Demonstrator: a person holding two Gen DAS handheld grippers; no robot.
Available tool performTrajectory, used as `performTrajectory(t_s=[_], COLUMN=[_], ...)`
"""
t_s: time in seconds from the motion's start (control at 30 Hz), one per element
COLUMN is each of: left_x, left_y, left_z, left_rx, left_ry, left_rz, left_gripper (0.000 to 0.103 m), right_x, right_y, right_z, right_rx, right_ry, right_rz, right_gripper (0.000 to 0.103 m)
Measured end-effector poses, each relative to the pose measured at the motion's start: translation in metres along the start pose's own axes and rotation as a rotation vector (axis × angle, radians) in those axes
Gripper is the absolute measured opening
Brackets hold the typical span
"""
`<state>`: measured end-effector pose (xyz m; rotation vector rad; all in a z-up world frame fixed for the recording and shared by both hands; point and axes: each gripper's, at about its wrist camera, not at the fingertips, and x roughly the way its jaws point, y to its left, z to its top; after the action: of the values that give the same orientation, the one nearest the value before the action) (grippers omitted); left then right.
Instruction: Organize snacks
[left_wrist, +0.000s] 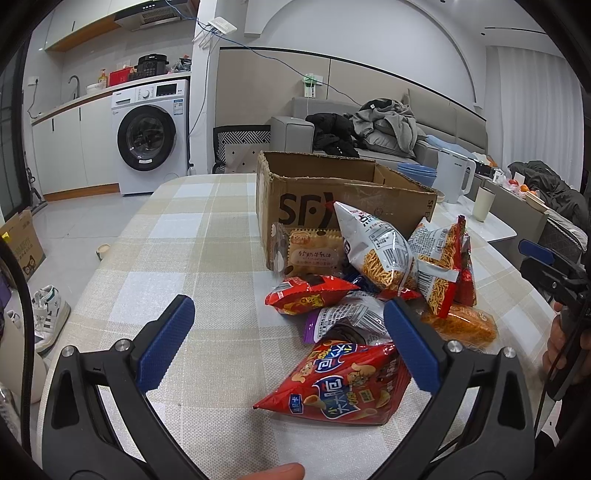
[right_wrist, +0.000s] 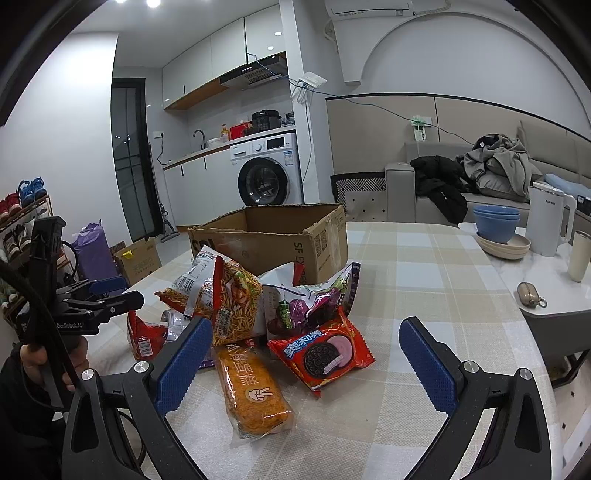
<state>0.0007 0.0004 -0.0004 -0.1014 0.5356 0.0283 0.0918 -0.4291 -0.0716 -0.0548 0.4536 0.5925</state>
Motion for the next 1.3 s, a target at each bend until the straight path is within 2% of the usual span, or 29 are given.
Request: performTrajectory(t_s=[1.3], left_x=[0.0009], left_y=[-0.0034], left_z=[0.0016], left_rx=[0.007], left_ry=[-0.005], left_rz=[-0.003], left_gripper=[0.102], right_x=[-0.0026], right_y=[-0.0023], right_z=[0.0008], right_rx=[0.001], right_ry=[0.015], right_rz=[-0.022], right_gripper=[0.103])
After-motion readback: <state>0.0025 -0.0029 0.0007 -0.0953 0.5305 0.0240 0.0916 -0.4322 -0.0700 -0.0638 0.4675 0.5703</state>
